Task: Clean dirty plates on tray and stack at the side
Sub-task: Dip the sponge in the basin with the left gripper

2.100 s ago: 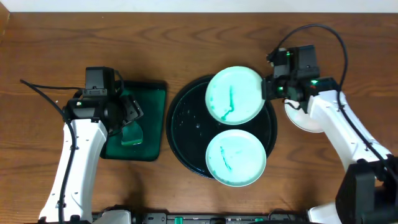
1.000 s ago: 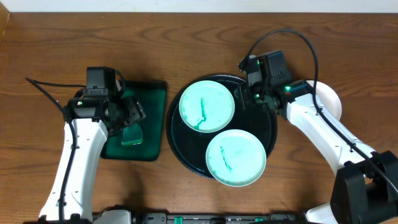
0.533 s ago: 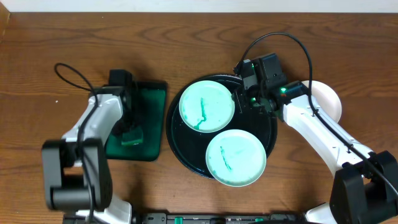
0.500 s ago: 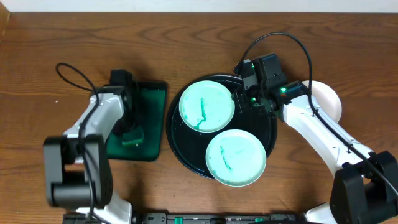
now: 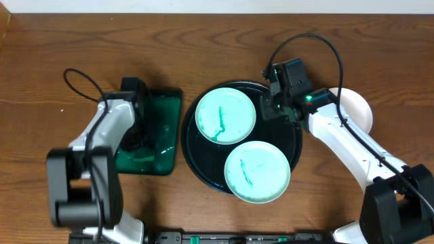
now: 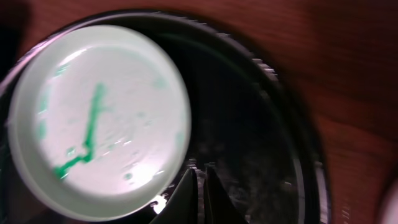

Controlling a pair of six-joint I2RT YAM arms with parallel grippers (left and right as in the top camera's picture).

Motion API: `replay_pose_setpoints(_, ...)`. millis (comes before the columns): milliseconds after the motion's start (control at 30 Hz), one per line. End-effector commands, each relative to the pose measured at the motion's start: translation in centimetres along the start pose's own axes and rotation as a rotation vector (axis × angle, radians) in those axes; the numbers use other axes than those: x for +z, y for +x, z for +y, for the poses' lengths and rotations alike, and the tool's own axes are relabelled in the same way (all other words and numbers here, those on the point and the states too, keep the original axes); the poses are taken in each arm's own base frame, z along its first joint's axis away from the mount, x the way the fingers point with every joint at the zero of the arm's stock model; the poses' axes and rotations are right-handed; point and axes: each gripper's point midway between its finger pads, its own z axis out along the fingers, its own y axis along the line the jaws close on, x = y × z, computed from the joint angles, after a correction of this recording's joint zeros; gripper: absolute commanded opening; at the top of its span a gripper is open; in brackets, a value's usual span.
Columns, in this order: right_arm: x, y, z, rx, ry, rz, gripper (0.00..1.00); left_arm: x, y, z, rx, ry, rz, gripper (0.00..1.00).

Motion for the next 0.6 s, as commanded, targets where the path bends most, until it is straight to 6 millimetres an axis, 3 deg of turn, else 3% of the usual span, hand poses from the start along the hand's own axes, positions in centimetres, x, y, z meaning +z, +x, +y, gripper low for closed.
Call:
replay_pose_setpoints(0,0.0,-0.4,-1.6,0.072,0.112,-0.024,0.04,-5.7,-2.0,-0.4,-0.009,0.093,-0.156,0.07)
replay_pose_setpoints(233,0.1,-0.3,-0.3,-0.067,0.04,-0.01,0.01,-11.5,-1.7,-0.5,0.054,0.218,-0.316,0.07)
replay_pose_setpoints(567,0.1,0.0,0.8,-0.125,-0.023,-0.001,0.01,-11.6,-2.2,-0.6,0.068,0.216,-0.335,0.07)
